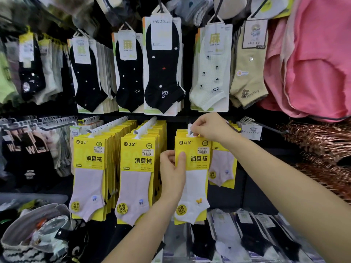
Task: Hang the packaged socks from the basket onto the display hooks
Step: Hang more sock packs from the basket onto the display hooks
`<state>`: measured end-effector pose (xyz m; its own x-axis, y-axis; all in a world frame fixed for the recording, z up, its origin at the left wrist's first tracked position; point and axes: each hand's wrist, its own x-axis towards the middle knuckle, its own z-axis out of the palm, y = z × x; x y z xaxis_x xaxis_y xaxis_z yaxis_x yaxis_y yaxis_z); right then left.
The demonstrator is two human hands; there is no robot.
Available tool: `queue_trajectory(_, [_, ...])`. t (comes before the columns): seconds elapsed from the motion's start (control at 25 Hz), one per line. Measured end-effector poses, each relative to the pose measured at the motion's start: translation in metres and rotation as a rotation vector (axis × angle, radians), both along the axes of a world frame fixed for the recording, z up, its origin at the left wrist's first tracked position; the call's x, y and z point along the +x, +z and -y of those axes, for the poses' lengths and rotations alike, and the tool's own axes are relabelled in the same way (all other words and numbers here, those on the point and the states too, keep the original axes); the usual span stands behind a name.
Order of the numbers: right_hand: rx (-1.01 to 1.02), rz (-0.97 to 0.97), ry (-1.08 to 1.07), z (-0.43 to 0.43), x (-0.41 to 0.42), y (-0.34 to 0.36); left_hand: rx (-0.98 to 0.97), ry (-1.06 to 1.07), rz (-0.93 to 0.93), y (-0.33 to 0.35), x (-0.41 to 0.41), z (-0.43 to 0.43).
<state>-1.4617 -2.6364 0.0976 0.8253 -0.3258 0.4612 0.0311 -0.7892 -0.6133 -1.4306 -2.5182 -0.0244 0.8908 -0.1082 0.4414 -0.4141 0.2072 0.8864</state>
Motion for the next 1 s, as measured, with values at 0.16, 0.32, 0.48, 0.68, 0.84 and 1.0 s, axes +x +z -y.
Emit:
queue_trajectory(0.16, [0.153, -0.018, 0.034, 0.006, 0.003, -0.010, 0.031, 0.026, -0.041, -0.005, 0.005, 0.002])
queue_trajectory(0.32, [0.046, 0.084, -0.108, 0.007, 0.004, -0.030, 0.150, 0.151, -0.038, -0.006, 0.010, 0.003])
queue_trajectory(0.48, [0.220, 0.203, -0.120, 0.008, -0.008, -0.076, 0.176, -0.092, 0.060, 0.004, 0.020, 0.009])
queue_trajectory(0.68, [0.617, 0.109, 0.114, 0.002, 0.003, -0.104, 0.091, -0.269, 0.041, 0.009, 0.038, 0.026])
queue_trajectory(0.84, [0.559, 0.112, 0.113, 0.011, 0.018, -0.100, 0.100, -0.284, 0.046, 0.011, 0.057, 0.035])
queue_trajectory(1.0, [0.510, 0.114, 0.059, 0.016, 0.030, -0.106, 0.091, -0.300, 0.098, 0.009, 0.066, 0.038])
